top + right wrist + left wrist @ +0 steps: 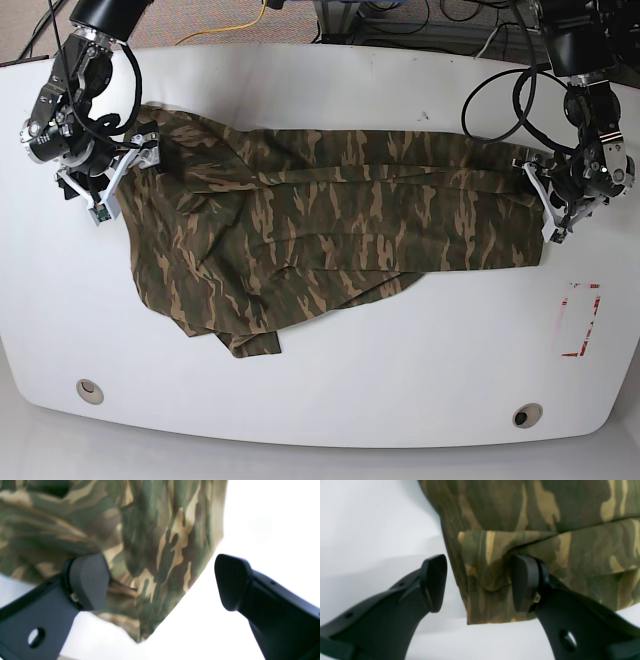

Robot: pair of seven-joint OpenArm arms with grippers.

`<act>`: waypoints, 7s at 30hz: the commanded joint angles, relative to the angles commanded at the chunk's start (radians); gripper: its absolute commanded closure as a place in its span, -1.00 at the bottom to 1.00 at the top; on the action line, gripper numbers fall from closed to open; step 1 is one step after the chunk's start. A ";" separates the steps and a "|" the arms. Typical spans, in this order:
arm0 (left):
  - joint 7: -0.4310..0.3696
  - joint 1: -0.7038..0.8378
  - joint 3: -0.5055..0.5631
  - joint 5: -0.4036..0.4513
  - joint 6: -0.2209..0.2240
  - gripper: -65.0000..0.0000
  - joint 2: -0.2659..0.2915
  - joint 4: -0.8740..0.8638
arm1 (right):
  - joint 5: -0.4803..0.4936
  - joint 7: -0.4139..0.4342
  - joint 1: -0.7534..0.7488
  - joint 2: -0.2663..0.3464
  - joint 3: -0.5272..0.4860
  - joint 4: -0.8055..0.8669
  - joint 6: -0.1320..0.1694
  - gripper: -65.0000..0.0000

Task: Layout the t-shirt on the table in an organized manner, then fold the t-shirt properly
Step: 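Pull the shirt edge taut with both grippers, then open them, then hold the shirt edge with the left gripper while the right gripper repositions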

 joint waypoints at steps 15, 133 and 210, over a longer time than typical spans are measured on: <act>0.000 0.002 -0.003 0.006 -0.109 -0.17 -0.002 0.222 | -0.002 0.034 -0.147 -0.103 0.098 0.041 0.000 -1.00; -0.157 0.178 0.069 0.078 -0.116 -0.17 -0.009 -0.006 | -0.095 0.499 0.232 0.315 -0.393 -0.671 0.000 0.83; -0.157 0.178 0.110 0.078 -0.116 -0.17 -0.023 -0.005 | 0.207 0.281 -0.106 0.157 0.026 -0.402 0.000 0.68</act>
